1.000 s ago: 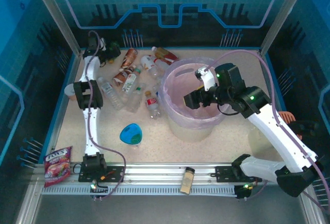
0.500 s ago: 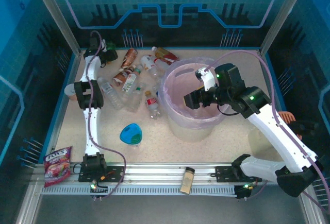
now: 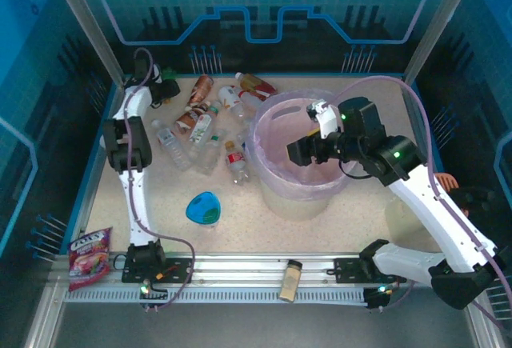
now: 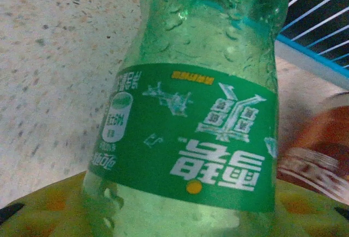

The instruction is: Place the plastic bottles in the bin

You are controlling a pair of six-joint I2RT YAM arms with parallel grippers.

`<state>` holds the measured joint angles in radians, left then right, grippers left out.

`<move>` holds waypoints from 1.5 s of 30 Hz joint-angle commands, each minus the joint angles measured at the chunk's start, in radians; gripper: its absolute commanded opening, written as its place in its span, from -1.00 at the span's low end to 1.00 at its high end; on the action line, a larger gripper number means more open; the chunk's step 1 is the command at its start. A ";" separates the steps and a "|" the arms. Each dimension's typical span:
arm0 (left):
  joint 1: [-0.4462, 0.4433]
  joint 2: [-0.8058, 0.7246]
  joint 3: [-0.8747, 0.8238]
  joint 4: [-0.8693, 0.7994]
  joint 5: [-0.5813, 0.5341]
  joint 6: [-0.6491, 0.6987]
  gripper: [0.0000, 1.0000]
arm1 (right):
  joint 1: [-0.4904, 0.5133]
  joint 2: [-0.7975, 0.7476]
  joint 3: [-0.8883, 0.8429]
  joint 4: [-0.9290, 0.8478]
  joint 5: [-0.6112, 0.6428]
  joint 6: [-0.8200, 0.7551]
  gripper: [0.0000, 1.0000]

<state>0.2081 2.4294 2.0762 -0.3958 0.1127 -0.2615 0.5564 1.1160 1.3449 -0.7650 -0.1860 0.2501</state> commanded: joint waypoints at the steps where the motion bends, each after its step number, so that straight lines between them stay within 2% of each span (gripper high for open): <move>1: -0.001 -0.232 -0.206 0.211 0.046 -0.132 -0.37 | 0.012 0.027 0.060 0.082 0.020 0.035 0.57; 4: -0.004 -0.429 -0.399 0.342 0.071 -0.233 -0.41 | 0.014 0.050 0.100 0.127 0.028 0.073 0.57; 7: -0.027 -0.602 -0.553 0.400 0.096 -0.307 -0.46 | 0.010 0.078 0.156 0.145 0.056 0.110 0.57; 13: -0.182 -0.884 -0.745 0.426 0.127 -0.350 -0.51 | 0.003 0.166 0.243 0.213 0.005 0.175 0.61; 18: -0.310 -1.090 -0.895 0.544 0.138 -0.407 -0.58 | -0.016 0.246 0.299 0.308 -0.105 0.266 0.76; 25: -0.572 -1.227 -0.948 0.545 0.128 -0.355 -0.58 | -0.032 0.359 0.350 0.461 -0.206 0.407 1.00; 28: -0.641 -1.243 -0.946 0.489 0.126 -0.334 -0.58 | -0.032 0.405 0.367 0.530 -0.253 0.443 1.00; 34: -0.742 -1.250 -0.986 0.524 0.125 -0.331 -0.60 | -0.049 0.454 0.396 0.548 -0.237 0.460 1.00; 37: -0.764 -1.243 -0.984 0.520 0.125 -0.328 -0.61 | -0.060 0.466 0.387 0.609 -0.292 0.506 0.82; 41: -0.767 -1.242 -0.984 0.518 0.108 -0.323 -0.62 | -0.063 0.464 0.383 0.611 -0.294 0.507 0.41; 43: -0.767 -1.243 -0.980 0.518 0.103 -0.320 -0.61 | -0.064 0.457 0.378 0.609 -0.289 0.500 0.30; 45: -0.768 -1.243 -0.977 0.523 0.106 -0.326 -0.46 | -0.067 0.452 0.377 0.605 -0.281 0.492 0.18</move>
<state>-0.5549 1.1957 1.0908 0.1108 0.2390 -0.6033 0.4957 1.5768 1.7084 -0.2016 -0.4465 0.7395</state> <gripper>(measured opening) 0.539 0.610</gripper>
